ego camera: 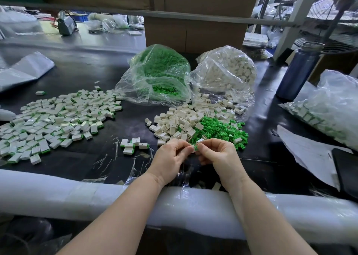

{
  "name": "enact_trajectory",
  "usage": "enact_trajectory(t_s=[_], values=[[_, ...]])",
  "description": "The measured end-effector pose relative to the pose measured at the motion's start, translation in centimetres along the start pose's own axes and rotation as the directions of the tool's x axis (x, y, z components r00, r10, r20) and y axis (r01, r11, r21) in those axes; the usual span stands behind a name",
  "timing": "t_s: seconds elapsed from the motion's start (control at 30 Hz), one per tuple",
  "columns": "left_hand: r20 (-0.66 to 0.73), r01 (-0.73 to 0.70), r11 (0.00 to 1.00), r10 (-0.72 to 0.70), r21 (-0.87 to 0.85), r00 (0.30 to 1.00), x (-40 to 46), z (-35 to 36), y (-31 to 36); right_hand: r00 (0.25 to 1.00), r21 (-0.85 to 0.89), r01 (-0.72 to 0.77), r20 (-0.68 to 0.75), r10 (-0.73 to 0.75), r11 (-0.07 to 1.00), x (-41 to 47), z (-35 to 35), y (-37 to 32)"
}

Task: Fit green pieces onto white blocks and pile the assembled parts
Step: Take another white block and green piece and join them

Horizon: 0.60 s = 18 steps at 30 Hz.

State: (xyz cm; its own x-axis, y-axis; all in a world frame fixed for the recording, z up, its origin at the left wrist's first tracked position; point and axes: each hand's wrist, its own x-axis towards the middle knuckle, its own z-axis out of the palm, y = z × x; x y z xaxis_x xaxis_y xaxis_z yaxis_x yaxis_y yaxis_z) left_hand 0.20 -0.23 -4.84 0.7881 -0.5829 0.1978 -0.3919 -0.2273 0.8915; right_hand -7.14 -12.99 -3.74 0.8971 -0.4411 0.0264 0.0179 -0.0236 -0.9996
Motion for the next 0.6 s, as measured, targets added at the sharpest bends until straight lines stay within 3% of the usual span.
enact_trajectory(t_s=[0.27, 0.6], values=[[0.091, 0.098, 0.985, -0.086, -0.144, 0.992, -0.02, -0.46, 0.03, 0.999, -0.13, 0.029, -0.02, -0.032, 0.991, 0.13, 0.35, 0.16], [0.09, 0.095, 0.995, -0.096, 0.013, 0.991, -0.42, -0.45, 0.39, 1.0, -0.286, -0.002, 0.018, 0.007, 0.958, 0.05, 0.43, 0.17]])
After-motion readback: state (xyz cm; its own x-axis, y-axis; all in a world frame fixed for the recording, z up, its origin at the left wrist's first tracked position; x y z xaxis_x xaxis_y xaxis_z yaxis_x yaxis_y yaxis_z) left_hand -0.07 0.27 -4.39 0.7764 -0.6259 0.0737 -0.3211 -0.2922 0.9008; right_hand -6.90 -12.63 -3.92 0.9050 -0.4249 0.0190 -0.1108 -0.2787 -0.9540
